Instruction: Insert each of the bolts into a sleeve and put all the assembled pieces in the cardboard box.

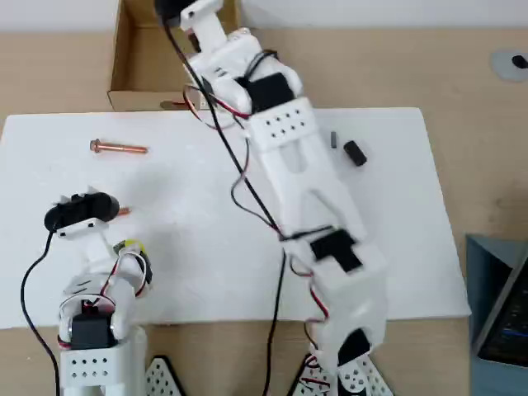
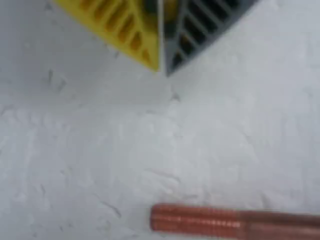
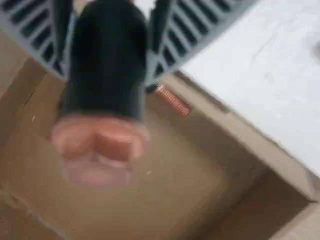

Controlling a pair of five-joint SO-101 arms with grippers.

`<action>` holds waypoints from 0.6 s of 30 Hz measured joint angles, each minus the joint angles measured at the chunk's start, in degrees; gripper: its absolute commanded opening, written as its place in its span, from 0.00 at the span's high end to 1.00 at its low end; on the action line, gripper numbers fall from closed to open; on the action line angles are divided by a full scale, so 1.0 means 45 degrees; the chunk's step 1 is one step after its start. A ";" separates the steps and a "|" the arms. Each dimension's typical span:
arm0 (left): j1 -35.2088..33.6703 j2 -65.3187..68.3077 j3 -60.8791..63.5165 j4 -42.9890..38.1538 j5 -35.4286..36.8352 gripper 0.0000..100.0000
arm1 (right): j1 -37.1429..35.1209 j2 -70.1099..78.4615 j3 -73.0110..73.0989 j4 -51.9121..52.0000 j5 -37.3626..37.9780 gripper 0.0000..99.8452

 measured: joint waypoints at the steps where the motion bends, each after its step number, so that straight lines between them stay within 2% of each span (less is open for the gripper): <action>1: 0.0000 0.0000 0.0000 0.0000 0.0000 1.00 | 0.0000 0.0723 -0.0723 0.0000 0.0254 0.99; 12: 0.0000 0.0000 0.0000 0.0000 0.0000 1.00 | 0.0020 0.7736 -0.7678 0.0000 0.3009 0.99; 18: 0.0000 0.0000 0.0000 0.0000 0.0000 1.00 | 0.0020 0.9514 -0.9651 0.0000 0.3888 0.99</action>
